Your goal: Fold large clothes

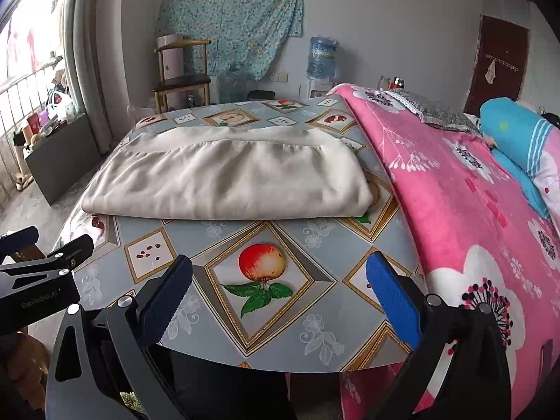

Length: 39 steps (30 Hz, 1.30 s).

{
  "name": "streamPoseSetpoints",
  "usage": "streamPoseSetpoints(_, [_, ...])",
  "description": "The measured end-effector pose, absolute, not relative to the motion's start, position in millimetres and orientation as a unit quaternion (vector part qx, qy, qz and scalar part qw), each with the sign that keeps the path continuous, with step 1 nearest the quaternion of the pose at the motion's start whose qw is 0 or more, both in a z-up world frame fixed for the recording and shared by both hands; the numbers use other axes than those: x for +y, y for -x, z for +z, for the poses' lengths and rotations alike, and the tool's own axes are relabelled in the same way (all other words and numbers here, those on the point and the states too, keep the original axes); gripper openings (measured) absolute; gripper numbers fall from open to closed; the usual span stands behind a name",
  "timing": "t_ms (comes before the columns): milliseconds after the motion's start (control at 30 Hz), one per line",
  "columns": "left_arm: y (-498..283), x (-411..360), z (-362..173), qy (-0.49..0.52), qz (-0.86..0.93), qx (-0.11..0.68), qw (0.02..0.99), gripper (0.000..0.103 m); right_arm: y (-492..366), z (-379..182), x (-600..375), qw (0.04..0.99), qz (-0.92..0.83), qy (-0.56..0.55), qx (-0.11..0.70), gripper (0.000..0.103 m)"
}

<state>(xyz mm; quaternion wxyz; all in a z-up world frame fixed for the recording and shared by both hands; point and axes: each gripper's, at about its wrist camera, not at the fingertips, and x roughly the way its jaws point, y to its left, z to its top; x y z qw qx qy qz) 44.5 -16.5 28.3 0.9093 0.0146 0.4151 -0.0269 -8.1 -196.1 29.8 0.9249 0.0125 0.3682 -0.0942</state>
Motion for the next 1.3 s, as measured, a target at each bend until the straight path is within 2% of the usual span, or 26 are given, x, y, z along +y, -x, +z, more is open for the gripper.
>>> streamPoseSetpoints(233, [-51.4, -14.9, 21.4, -0.008, -0.027, 0.435, 0.900, 0.095, 0.9, 18.8, -199.8, 0.915, -0.087, -0.034, 0.393, 0.097])
streamPoseSetpoints(1300, [-50.7, -18.8, 8.1, 0.004, -0.038, 0.458, 0.888, 0.095, -0.5, 23.1, -190.6, 0.912, -0.086, -0.007, 0.400, 0.097])
